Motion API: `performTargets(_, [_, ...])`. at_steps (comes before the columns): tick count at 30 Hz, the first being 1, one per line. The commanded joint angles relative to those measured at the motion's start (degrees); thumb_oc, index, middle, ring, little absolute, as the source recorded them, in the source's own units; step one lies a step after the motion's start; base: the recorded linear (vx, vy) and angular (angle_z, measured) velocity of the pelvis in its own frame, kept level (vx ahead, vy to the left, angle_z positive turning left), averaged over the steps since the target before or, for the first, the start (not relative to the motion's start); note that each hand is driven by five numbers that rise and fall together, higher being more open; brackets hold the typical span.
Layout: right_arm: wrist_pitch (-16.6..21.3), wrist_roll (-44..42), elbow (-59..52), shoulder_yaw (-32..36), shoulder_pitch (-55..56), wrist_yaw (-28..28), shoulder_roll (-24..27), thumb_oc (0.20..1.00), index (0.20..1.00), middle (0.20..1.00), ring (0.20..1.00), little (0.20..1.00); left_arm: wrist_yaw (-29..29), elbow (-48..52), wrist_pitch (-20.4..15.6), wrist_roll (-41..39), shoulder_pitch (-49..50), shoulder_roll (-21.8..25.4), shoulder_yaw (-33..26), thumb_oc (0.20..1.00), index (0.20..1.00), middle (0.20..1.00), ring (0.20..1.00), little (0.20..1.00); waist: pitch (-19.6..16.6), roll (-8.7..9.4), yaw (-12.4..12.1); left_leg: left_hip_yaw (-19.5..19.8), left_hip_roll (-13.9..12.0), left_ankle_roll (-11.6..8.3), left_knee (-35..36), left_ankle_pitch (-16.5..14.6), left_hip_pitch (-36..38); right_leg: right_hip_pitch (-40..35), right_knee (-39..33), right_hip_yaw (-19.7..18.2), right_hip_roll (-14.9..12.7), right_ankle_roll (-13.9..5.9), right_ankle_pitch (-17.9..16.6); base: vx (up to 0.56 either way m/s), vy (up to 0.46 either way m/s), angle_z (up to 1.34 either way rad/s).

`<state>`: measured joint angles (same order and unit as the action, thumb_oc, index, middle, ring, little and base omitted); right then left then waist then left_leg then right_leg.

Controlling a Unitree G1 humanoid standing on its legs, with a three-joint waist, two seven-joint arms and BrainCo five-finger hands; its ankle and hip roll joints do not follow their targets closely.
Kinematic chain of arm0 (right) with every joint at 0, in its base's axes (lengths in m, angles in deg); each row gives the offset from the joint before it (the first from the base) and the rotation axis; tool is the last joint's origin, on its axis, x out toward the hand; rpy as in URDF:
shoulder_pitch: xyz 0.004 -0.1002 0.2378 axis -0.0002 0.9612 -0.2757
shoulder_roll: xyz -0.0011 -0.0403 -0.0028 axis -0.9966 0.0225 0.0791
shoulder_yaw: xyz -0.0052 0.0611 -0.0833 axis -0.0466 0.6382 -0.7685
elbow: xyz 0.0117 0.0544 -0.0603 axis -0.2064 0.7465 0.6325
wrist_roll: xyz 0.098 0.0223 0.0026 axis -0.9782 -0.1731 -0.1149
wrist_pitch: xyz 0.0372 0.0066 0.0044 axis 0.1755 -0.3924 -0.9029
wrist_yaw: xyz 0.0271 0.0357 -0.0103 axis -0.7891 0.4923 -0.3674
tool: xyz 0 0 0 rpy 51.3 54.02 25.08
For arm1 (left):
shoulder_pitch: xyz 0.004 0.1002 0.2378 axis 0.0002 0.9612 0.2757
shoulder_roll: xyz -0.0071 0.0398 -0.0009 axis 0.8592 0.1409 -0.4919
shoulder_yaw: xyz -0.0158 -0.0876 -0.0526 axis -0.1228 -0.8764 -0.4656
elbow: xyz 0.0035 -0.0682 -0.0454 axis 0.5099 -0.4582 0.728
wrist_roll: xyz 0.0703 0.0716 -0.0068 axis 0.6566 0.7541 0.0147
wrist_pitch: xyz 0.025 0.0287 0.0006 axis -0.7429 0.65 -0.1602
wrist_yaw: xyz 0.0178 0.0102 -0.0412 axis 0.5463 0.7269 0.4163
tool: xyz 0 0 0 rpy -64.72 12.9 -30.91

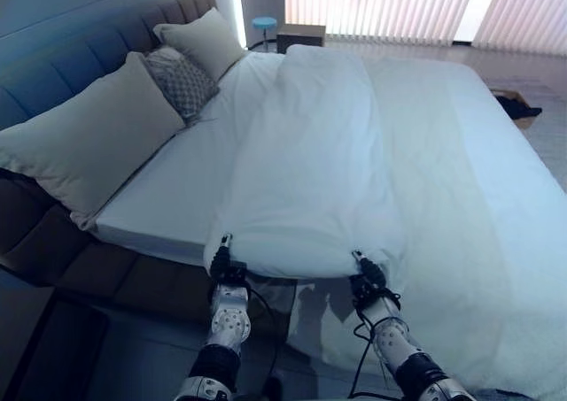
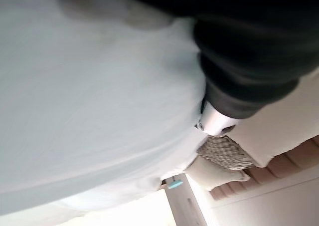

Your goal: Make the bed

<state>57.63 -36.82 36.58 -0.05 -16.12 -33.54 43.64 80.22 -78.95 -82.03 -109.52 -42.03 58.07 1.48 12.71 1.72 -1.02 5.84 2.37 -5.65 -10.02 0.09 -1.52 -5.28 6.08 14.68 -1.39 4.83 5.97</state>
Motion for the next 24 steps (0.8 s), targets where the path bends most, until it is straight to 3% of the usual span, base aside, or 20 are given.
performTargets(1, [1.95, 0.08, -2.19, 2.79, 1.56, -0.46, 0.04, 0.200, 0.200, 0.200, 0.200, 0.200, -0.49, 4.18, -5.32, -0.50, 3.43, 3.25, -4.60, 0.200, 0.200, 0.200, 0.200, 0.200, -3.93, 1.38, -2.40, -0.96, -2.07, 2.04, 5.67, -1.99, 1.27, 1.76, -3.63, -7.99, -1.55, -9.01, -2.79, 0.09, 0.181, -0.30])
performTargets(6, [1.28, 1.14, -2.42, 2.64, 2.14, -0.37, -0.08, 0.200, 0.200, 0.200, 0.200, 0.200, -0.38, 4.42, -4.44, 1.48, 3.61, 4.45, -3.77, 0.200, 0.200, 0.200, 0.200, 0.200, -4.27, 0.98, -2.22, -1.76, -0.88, 3.22, 8.76, -2.11, 3.75, 1.06, -4.86, -8.15, -3.27, -10.28, -4.00, 0.07, 0.244, 0.16])
performTargets(9, [0.86, 2.53, -4.22, 1.24, -0.33, -1.10, -0.22, 0.200, 0.200, 0.200, 0.200, 0.200, 0.31, 6.24, -4.99, 4.73, 2.25, 6.61, -4.25, 0.200, 0.200, 0.200, 0.200, 0.200, -3.76, 0.54, -2.66, -4.29, 0.19, 4.65, 8.93, -2.90, 4.01, 2.56, -3.85, -9.47, -5.10, -11.70, -5.39, 0.01, 0.292, 0.02])
performTargets(15, [2.70, 6.88, -15.98, 0.52, -5.56, -3.04, 2.17, 0.200, 0.200, 0.200, 0.200, 0.200, 1.29, 16.03, -7.36, 11.16, -1.39, 12.32, -6.55, 0.200, 0.200, 0.200, 0.200, 0.200, -3.22, -0.03, -3.02, -6.10, 1.29, 5.87, 9.20, -3.57, 4.13, 4.89, -1.40, -10.43, -6.63, -12.94, -5.98, 0.00, 0.193, -0.24])
performTargets(19, [6.26, 10.55, -29.78, 2.98, -8.97, -8.08, 5.14, 0.200, 0.200, 0.200, 0.200, 0.200, -1.26, 30.16, -11.12, 16.26, -2.33, 16.09, -10.27, 0.200, 0.200, 0.200, 0.200, 0.200, -3.51, -0.22, -3.53, -6.93, 1.74, 6.61, 10.47, -4.08, 5.44, 5.59, -0.02, -9.58, -7.43, -13.37, -6.42, 0.03, 0.123, -0.14])
performTargets(24, [7.66, 14.00, -36.65, 4.85, -7.23, -10.39, 5.74, 0.200, 0.200, 0.200, 0.200, 0.200, -1.88, 39.31, -11.60, 22.21, 1.35, 15.52, -11.91, 0.200, 0.200, 0.200, 0.200, 0.200, -3.47, 0.13, -4.96, -7.95, 1.89, 6.86, 11.73, -4.36, 6.31, 5.67, 0.27, -5.52, -8.90, -13.77, -7.42, 0.02, 0.039, -0.15])
